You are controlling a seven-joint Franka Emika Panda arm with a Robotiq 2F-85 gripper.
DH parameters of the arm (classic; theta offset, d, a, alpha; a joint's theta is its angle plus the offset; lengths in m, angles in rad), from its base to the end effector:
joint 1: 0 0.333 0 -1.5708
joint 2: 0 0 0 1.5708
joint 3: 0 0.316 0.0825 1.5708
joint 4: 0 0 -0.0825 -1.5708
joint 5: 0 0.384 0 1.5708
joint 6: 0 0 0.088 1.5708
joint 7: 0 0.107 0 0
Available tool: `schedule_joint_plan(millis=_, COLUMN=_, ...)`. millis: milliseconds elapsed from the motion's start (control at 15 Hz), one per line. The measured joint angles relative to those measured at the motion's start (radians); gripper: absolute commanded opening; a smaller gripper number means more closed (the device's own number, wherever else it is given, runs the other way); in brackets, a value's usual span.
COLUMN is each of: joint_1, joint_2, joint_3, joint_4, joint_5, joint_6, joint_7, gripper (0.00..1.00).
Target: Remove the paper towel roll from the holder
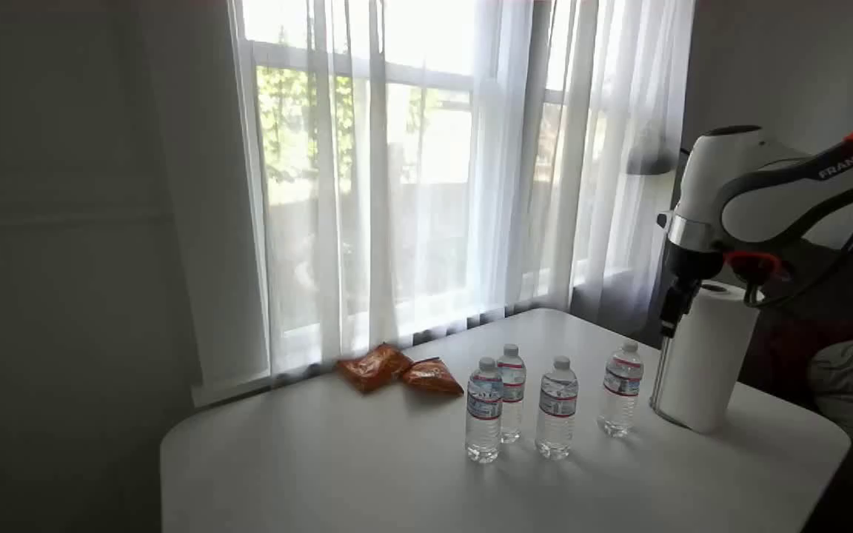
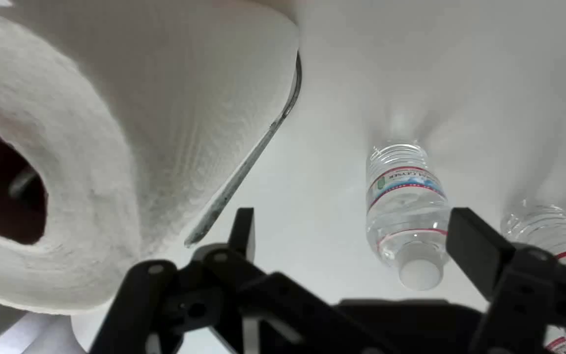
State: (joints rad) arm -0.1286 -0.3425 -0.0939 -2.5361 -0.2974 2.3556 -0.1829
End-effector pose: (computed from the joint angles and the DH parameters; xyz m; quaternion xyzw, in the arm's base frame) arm 0.4246 -0.1002 0.4097 0.9889 0.0778 0.0599 0.1115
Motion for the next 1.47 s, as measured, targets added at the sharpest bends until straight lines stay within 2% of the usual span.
schedule_joint_plan(millis=400, joint_1=0.001, joint_2=0.0, joint_3=0.0, joint_4=0.003, joint_5=0.002, joint_6=0.0, joint_7=0.0, gripper=1.0)
schedule_joint_plan(millis=667, joint_1=0.007, joint_2=-0.013, joint_3=0.0, joint_4=0.046, joint_5=0.022, joint_6=-0.017, joint_7=-0.002, gripper=1.0)
schedule_joint_plan(millis=867, joint_1=0.007, joint_2=-0.033, joint_3=0.0, joint_4=0.111, joint_5=0.024, joint_6=-0.096, joint_7=0.005, gripper=1.0)
schedule_joint_plan(millis=1200, joint_1=-0.043, joint_2=-0.046, joint_3=-0.013, joint_4=0.231, joint_5=0.019, joint_6=-0.251, joint_7=0.049, gripper=1.0)
schedule_joint_plan(millis=1467, joint_1=-0.069, joint_2=-0.045, joint_3=-0.068, joint_4=0.26, joint_5=0.016, joint_6=-0.26, joint_7=0.031, gripper=1.0)
